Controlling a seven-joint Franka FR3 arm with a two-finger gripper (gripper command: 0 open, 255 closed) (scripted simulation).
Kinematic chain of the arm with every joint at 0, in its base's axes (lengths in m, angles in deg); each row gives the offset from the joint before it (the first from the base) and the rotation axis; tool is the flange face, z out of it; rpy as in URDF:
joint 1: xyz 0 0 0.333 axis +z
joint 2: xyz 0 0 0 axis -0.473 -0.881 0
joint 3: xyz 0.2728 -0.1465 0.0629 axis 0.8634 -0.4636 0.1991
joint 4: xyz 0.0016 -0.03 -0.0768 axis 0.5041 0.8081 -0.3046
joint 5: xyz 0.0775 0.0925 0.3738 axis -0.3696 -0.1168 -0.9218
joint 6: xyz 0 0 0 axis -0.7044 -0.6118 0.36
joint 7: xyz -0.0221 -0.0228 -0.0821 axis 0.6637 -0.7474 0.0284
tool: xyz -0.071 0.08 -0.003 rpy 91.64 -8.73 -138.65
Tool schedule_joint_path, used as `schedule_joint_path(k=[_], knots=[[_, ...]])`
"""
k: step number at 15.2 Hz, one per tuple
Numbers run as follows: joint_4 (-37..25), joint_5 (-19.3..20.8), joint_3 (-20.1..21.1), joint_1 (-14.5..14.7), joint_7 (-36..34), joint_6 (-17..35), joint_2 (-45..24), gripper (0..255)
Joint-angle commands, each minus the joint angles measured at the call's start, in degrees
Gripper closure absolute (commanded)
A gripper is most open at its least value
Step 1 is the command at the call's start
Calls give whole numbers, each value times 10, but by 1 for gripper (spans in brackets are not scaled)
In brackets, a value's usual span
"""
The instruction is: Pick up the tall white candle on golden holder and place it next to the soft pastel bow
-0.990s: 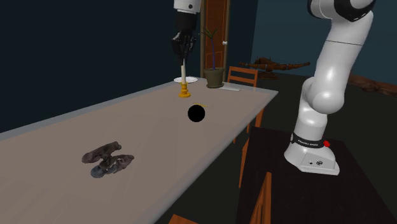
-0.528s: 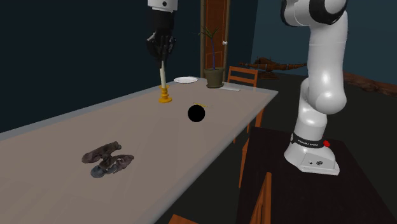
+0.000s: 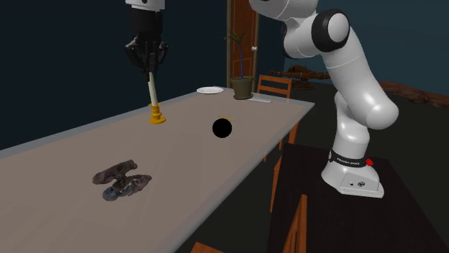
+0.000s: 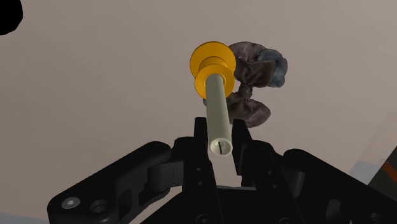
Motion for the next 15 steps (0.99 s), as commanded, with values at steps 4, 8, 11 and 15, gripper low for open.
schedule_joint_path(k=[4, 8, 11, 15], knots=[[72, -6, 3, -15, -12, 51, 19, 255], [135, -12, 6, -30, -18, 94, 38, 255], [174, -15, 7, -38, -22, 123, 47, 255], [219, -17, 7, -46, -27, 158, 56, 255]])
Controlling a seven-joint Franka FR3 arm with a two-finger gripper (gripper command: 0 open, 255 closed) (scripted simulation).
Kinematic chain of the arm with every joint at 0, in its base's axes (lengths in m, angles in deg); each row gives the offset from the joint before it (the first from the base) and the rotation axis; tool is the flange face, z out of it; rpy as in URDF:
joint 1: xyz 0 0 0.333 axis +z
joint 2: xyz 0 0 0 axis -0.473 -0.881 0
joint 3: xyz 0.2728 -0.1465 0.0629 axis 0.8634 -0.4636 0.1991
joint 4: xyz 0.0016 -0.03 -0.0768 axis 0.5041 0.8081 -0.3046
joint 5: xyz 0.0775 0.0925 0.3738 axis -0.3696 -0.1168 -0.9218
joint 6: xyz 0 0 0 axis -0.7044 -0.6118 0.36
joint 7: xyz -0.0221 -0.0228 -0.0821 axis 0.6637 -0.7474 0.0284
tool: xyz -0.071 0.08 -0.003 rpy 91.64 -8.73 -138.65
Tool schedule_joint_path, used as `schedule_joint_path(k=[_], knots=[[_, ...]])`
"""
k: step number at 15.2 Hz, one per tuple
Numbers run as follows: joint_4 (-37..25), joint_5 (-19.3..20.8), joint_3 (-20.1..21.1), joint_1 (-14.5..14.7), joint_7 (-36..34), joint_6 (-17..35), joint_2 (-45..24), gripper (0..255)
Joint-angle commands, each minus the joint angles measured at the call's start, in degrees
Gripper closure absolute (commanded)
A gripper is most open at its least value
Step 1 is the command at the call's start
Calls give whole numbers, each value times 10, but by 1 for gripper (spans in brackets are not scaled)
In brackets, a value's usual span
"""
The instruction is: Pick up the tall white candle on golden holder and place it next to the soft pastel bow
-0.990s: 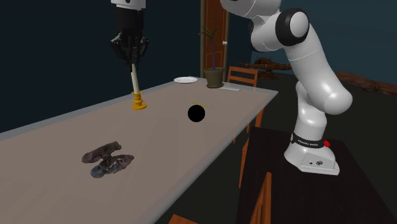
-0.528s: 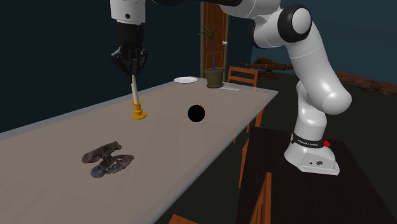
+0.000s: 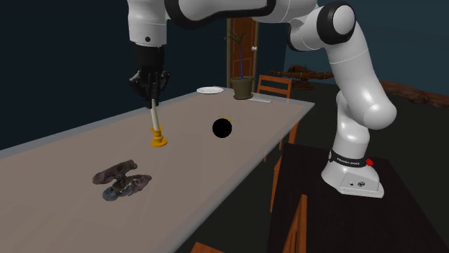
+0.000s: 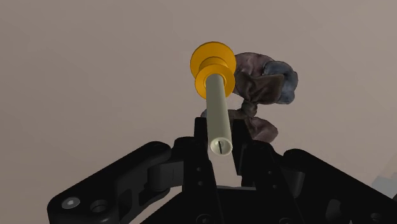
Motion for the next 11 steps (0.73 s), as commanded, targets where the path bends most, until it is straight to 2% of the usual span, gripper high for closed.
schedule_joint_path(k=[1, 11], knots=[[22, -1, 0, -4, -2, 18, 4, 255], [106, 2, -2, -16, -15, 96, 8, 255]])
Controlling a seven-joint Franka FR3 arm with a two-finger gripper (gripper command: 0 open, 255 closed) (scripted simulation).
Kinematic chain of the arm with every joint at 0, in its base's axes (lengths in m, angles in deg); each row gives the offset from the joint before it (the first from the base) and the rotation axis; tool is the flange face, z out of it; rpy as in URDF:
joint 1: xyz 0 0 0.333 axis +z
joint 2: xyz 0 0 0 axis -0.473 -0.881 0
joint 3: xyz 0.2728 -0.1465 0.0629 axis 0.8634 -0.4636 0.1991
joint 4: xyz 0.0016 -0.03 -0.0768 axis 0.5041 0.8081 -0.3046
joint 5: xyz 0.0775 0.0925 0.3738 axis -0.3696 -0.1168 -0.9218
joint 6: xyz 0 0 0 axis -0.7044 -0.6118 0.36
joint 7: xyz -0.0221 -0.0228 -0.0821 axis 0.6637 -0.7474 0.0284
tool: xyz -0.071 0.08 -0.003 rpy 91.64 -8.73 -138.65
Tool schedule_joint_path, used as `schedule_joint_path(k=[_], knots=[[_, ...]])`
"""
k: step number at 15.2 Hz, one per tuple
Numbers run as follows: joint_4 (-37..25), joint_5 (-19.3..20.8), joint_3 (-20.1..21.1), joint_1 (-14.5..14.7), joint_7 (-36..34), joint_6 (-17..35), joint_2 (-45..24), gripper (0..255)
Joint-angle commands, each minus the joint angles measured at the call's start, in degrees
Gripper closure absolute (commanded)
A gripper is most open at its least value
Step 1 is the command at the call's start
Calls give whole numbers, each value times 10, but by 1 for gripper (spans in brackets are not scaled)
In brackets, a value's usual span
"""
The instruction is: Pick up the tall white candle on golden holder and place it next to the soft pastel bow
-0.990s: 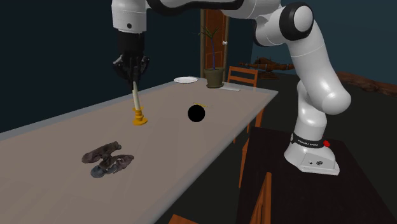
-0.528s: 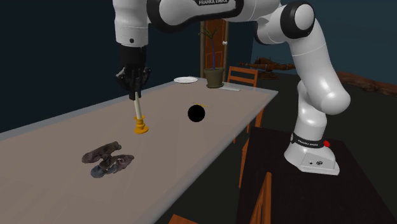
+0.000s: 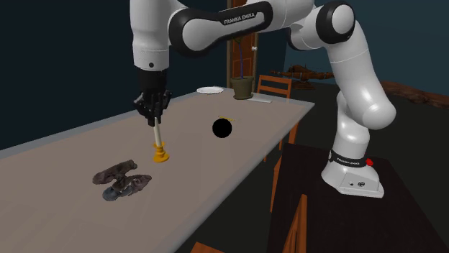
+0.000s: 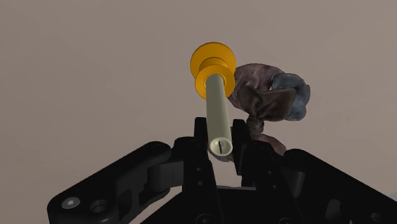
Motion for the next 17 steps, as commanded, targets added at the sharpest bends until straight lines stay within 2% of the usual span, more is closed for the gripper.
schedule_joint_path(k=[1, 13, 17], knots=[[17, 1, 0, -2, -3, 15, 1, 255], [84, 15, -8, -6, -21, 97, -15, 255], [88, 16, -8, -6, -22, 102, -17, 255]])
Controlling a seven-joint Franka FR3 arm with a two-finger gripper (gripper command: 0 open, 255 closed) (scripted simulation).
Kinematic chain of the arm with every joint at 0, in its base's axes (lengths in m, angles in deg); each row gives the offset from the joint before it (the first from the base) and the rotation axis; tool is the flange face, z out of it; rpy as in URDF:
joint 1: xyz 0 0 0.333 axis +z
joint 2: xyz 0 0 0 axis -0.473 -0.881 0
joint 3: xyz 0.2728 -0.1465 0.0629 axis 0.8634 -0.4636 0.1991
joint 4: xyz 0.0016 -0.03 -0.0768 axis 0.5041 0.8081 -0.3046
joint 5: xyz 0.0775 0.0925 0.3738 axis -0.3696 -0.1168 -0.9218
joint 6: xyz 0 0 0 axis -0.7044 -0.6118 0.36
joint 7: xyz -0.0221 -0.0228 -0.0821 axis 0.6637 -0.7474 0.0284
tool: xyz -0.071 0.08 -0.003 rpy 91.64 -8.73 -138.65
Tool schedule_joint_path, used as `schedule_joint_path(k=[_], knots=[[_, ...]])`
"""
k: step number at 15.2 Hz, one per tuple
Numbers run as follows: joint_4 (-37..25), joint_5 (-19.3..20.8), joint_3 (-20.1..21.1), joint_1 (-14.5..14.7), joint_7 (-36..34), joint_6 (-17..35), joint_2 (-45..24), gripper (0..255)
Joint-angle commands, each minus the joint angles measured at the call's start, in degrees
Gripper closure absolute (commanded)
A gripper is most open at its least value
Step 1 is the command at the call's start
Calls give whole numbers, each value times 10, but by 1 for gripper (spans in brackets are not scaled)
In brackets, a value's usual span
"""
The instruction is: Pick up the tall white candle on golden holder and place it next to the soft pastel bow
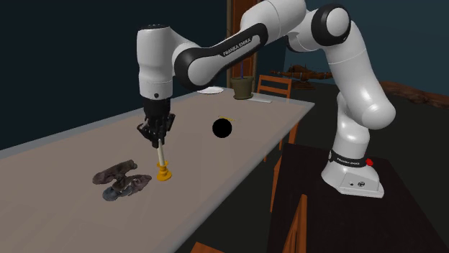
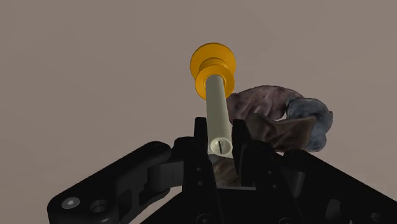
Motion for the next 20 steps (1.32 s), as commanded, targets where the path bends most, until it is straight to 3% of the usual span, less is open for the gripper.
schedule_joint_path(k=[1, 5, 6, 11, 15, 20], knots=[[0, 0, 0, 0, 0, 1, -1, 255], [0, 0, 0, 0, 0, 1, -1, 255], [0, 0, 0, 0, 0, 1, -1, 0], [0, 0, 0, 0, 0, 1, -1, 0], [-30, -15, 9, 1, 9, -55, 27, 0], [-30, -15, 9, 1, 9, -55, 27, 0]])
